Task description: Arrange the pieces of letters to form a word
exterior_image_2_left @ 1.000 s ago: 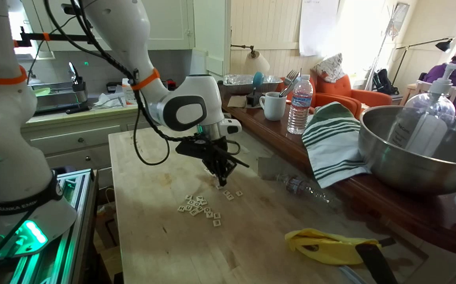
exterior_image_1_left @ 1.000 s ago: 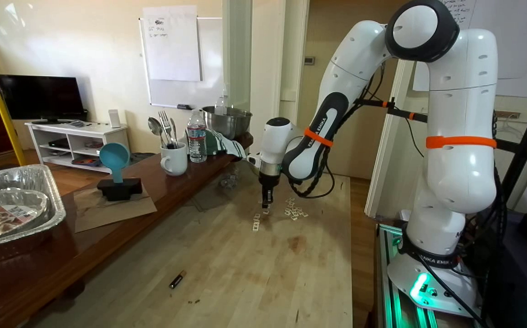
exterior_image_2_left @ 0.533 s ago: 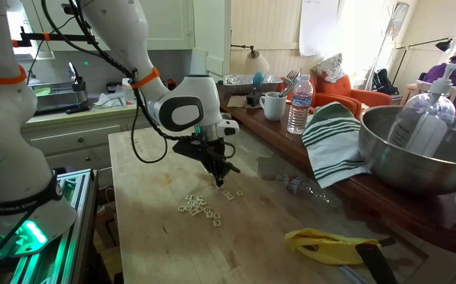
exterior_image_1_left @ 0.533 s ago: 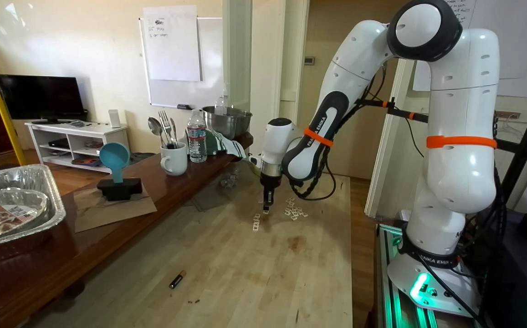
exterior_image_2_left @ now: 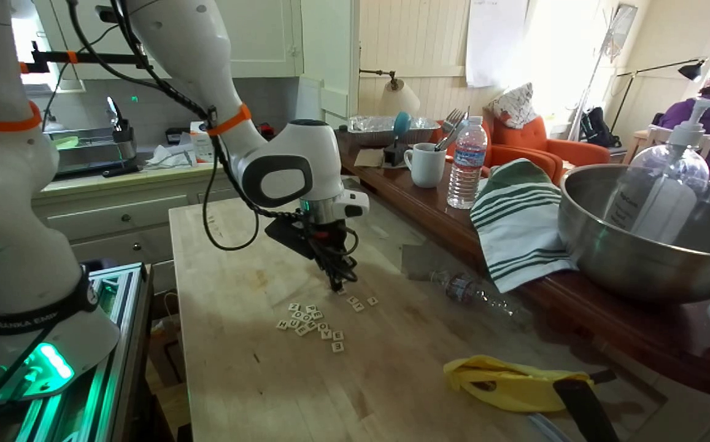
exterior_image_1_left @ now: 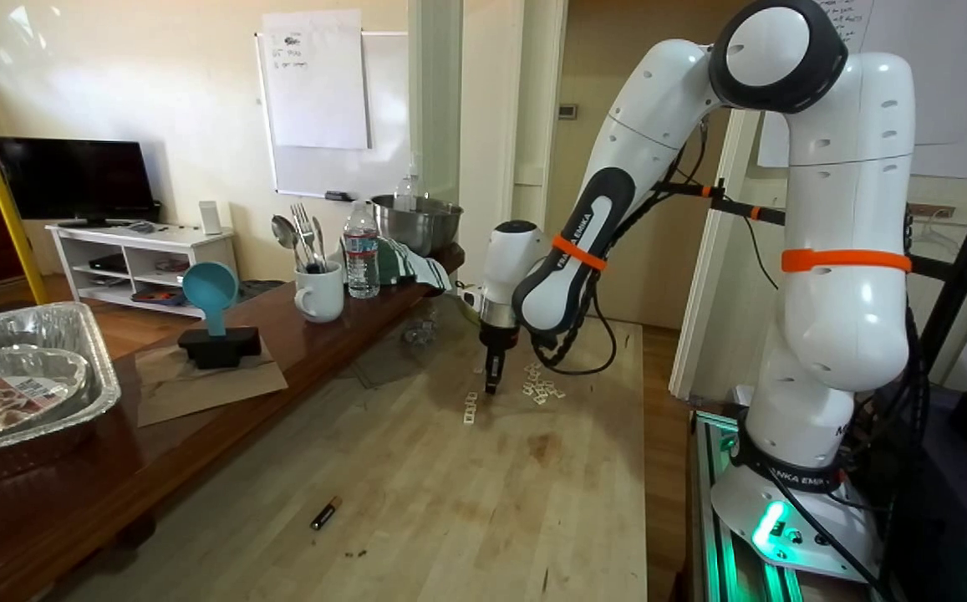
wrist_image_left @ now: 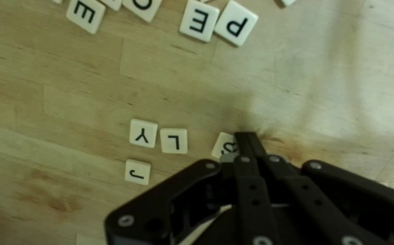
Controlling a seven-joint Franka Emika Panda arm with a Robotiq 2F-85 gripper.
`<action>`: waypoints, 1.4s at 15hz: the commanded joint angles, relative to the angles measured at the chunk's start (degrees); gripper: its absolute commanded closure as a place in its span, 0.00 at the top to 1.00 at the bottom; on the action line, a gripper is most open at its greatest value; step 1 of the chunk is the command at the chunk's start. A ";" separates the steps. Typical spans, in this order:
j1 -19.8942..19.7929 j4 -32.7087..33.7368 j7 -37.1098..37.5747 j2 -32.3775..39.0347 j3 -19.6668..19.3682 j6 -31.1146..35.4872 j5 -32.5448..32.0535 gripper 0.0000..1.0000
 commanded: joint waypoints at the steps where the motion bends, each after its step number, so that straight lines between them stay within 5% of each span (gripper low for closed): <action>1: -1.06 -0.14 -1.83 1.03 1.20 0.95 2.41 0.00; 21: -1.83 3.20 -10.81 3.94 3.20 0.03 2.12 0.00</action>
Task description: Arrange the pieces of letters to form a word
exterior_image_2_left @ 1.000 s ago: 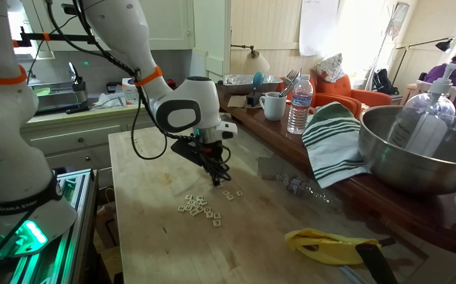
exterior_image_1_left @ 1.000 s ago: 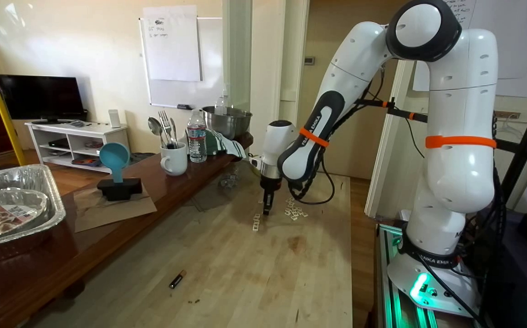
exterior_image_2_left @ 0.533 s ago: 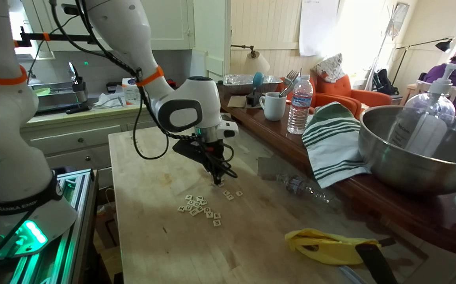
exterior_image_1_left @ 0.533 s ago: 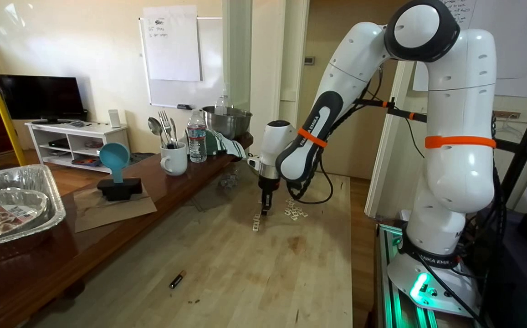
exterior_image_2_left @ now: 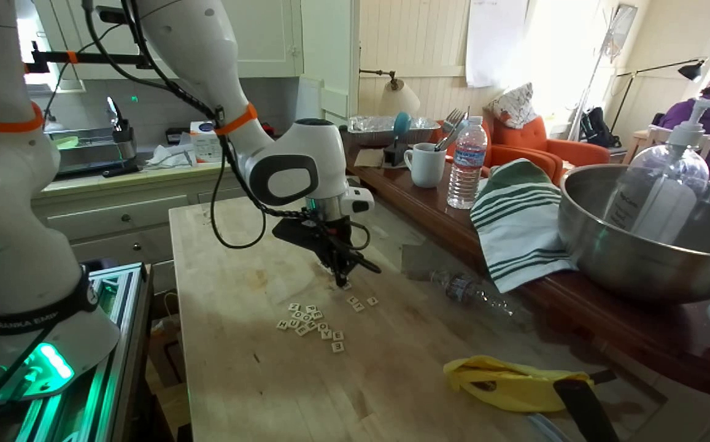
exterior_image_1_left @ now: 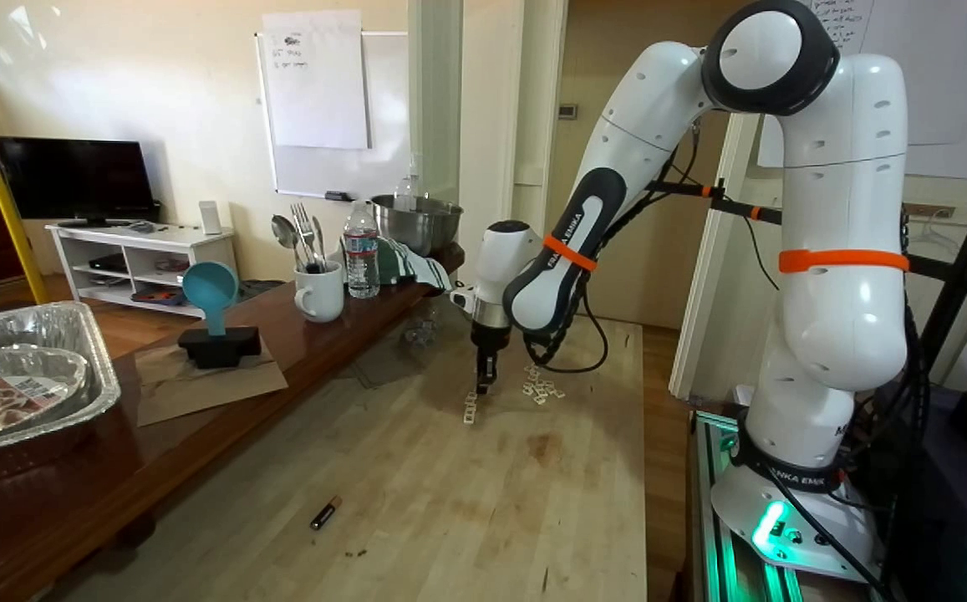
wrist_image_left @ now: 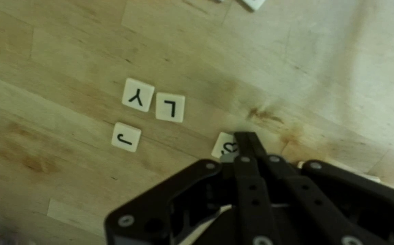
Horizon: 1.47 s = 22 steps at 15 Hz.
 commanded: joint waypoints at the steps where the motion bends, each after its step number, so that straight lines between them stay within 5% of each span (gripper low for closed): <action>1: -1.14 1.09 -2.56 2.44 1.28 0.05 0.44 0.00; 22: -0.25 0.55 -1.09 -1.22 -0.41 0.78 -2.85 0.00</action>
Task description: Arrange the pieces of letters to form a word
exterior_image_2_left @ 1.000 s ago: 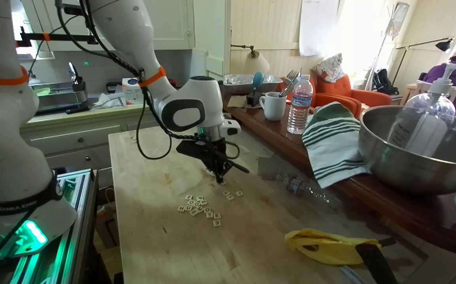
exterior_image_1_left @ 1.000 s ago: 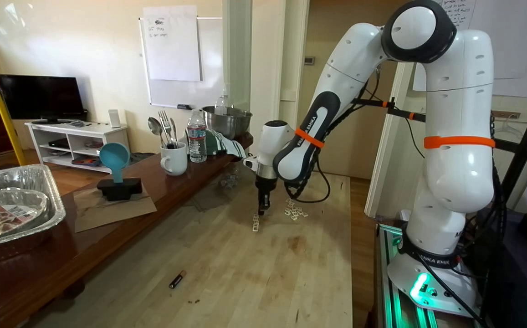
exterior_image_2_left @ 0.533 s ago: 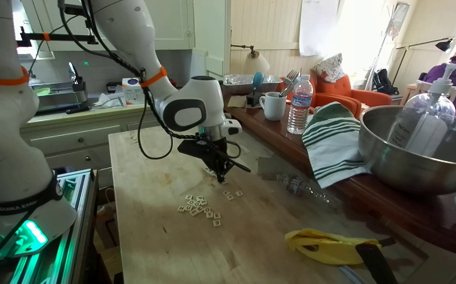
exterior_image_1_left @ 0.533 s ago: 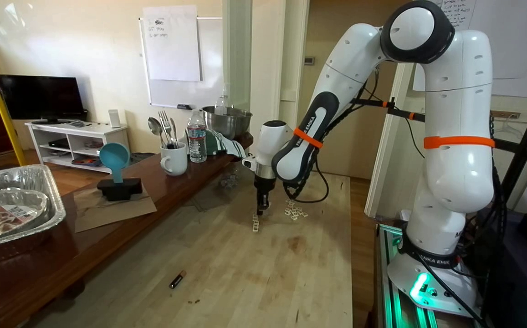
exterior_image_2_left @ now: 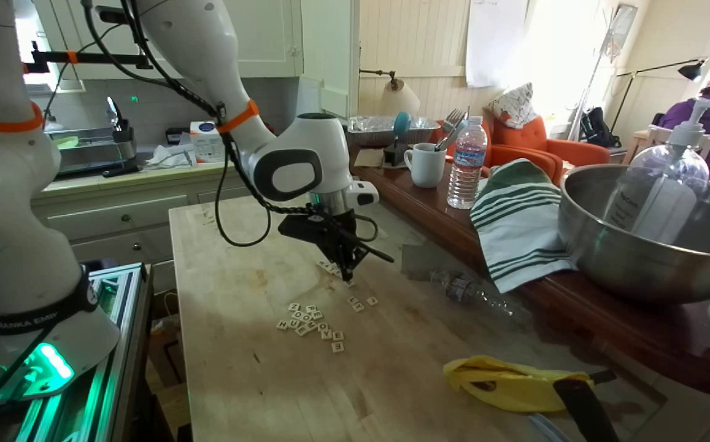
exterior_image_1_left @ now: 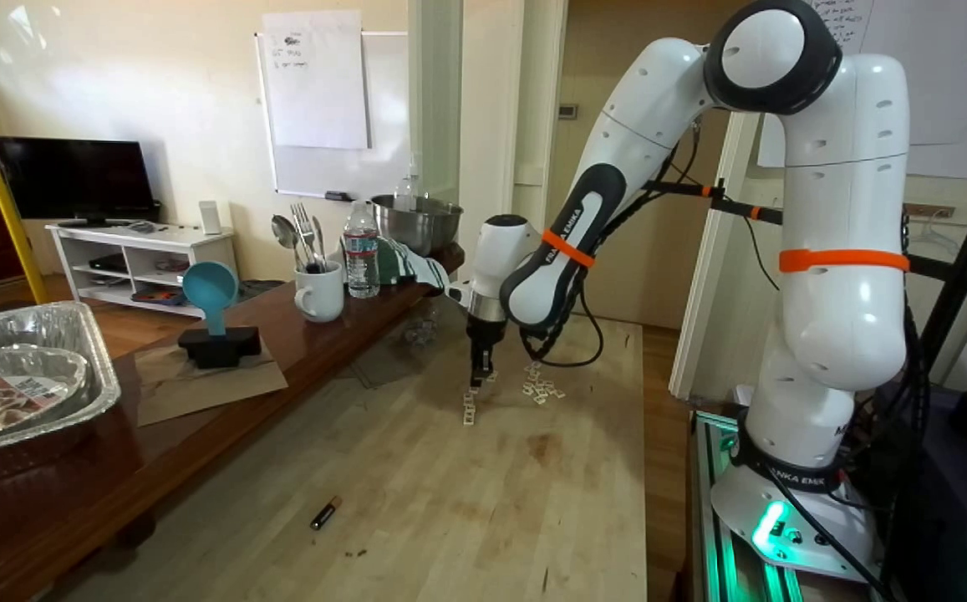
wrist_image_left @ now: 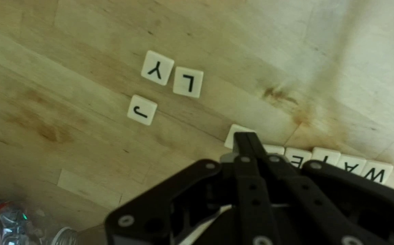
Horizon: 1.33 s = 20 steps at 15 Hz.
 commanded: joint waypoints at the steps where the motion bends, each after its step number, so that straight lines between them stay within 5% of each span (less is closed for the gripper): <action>1: 0.33 -0.41 2.02 -0.37 -1.24 0.92 -2.48 0.00; 20: -0.93 -0.75 1.47 2.05 -1.06 1.91 -1.18 0.00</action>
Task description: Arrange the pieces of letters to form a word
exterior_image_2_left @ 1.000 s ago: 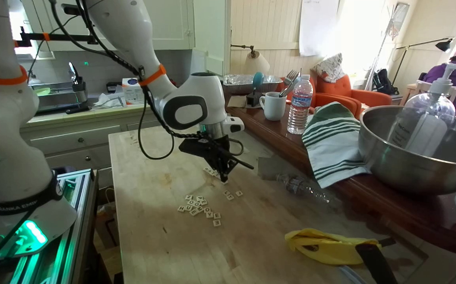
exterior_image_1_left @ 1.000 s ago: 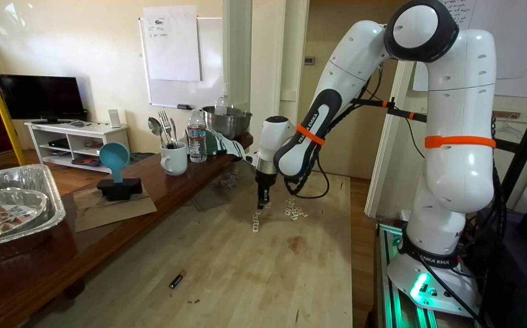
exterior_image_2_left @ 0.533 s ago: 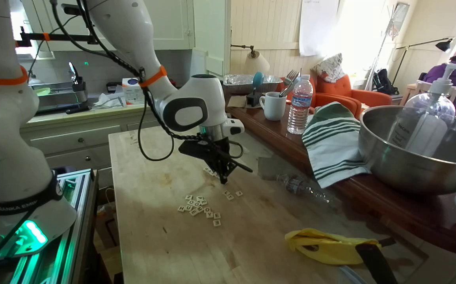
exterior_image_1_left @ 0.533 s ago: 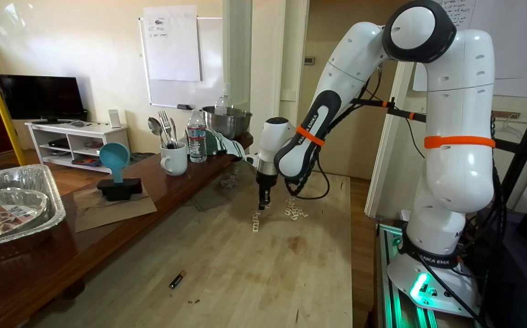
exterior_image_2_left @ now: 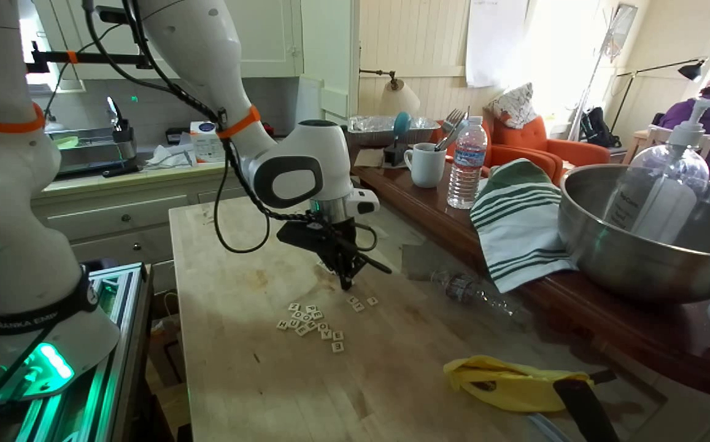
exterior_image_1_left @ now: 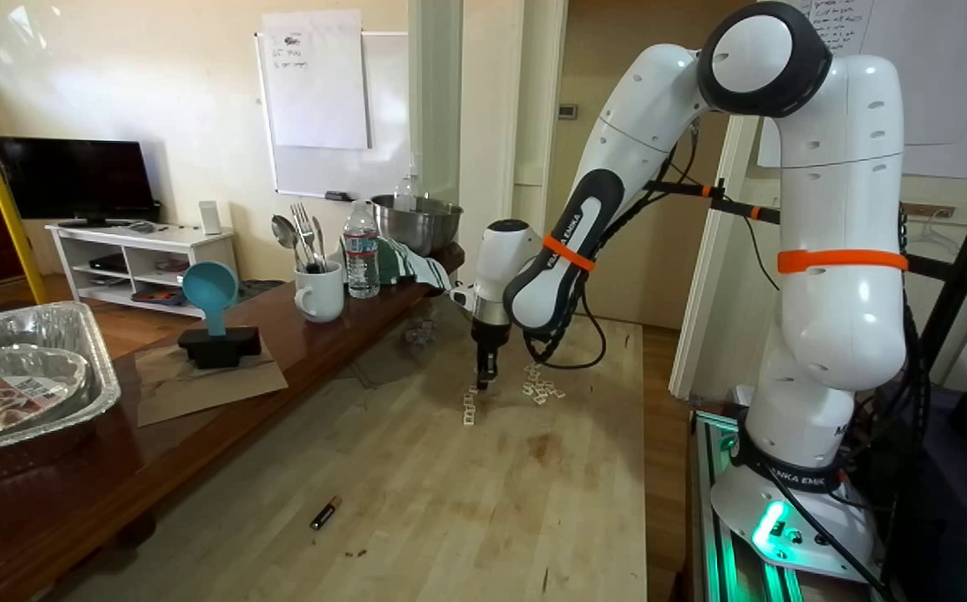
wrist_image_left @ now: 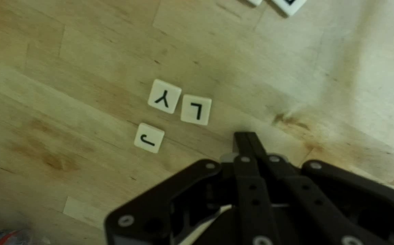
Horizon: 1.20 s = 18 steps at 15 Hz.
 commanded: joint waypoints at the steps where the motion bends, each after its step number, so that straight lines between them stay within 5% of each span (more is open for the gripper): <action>1: -0.82 -0.79 0.08 0.71 0.32 1.86 0.05 0.00; 18: 0.44 0.01 0.50 0.52 0.04 0.55 -2.99 0.00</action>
